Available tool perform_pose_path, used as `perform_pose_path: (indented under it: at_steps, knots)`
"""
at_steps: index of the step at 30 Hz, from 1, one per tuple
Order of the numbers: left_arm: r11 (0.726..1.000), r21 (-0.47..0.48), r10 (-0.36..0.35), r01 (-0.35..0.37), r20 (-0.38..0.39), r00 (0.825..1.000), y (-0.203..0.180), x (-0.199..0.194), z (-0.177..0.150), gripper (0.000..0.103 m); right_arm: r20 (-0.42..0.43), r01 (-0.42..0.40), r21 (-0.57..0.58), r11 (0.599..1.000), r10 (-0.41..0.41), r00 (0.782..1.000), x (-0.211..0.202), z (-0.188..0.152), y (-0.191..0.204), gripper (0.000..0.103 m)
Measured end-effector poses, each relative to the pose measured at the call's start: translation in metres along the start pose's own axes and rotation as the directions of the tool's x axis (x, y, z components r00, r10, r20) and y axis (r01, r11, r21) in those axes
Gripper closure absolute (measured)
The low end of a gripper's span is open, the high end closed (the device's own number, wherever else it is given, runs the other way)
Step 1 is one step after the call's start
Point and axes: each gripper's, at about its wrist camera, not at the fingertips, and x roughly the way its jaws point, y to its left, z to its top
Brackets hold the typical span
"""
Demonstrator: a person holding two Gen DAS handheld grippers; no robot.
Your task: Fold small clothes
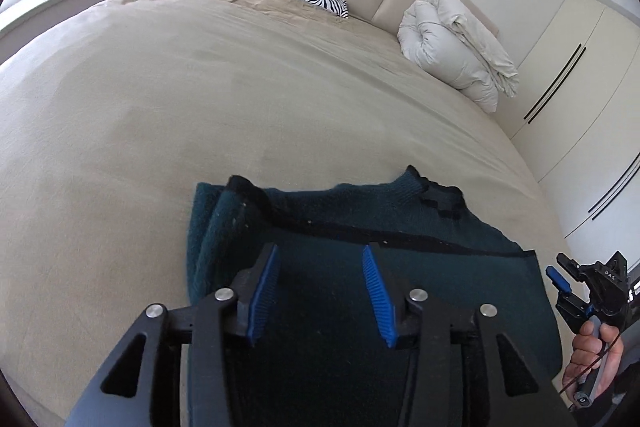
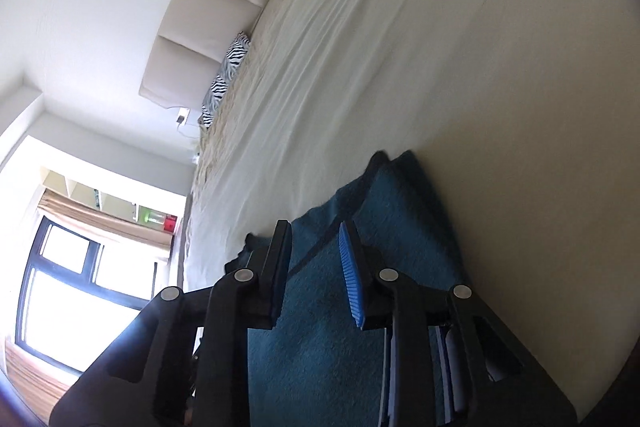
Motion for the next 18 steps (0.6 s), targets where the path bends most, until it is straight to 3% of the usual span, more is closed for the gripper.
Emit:
perform_pose_path:
  at_steps: [2, 4, 6, 8, 11, 15, 18]
  knots:
    - [0.998, 0.059, -0.03, 0.03, 0.0, 1.0, -0.026, -0.02, -0.025, 0.039, -0.084, -0.108, -0.036, 0.994, 0.104, 0.991, 0.006, -0.04, 0.024, 0.078]
    - [0.993, 0.115, -0.028, 0.031, -0.031, 0.999, -0.046, -0.029, -0.056, 0.037, -0.206, -0.174, -0.046, 0.984, 0.162, 0.965, 0.022, -0.086, 0.04, 0.075]
    - [0.988, 0.152, -0.007, 0.02, -0.083, 0.997, -0.056, -0.029, -0.086, 0.037, -0.308, -0.188, -0.063, 0.98, 0.16, 0.938, 0.041, -0.129, 0.044, 0.075]
    - [0.984, 0.177, 0.027, -0.006, -0.113, 0.993, -0.055, -0.024, -0.106, 0.038, -0.356, -0.133, -0.068, 0.989, 0.101, 0.929, 0.053, -0.156, 0.031, 0.075]
    - [0.985, 0.174, 0.037, -0.015, -0.124, 0.992, -0.05, -0.03, -0.108, 0.038, -0.314, -0.138, -0.038, 0.99, 0.12, 0.942, 0.045, -0.153, 0.008, 0.079]
    - [0.985, 0.173, 0.031, -0.005, -0.147, 0.989, -0.04, -0.032, -0.111, 0.04, -0.138, -0.031, 0.011, 0.999, 0.032, 0.99, 0.001, -0.119, -0.018, 0.079]
    - [0.988, 0.155, 0.038, -0.016, -0.139, 0.99, -0.037, -0.039, -0.115, 0.042, -0.038, 0.026, 0.105, 0.994, -0.023, 0.999, -0.031, -0.107, -0.034, 0.076]
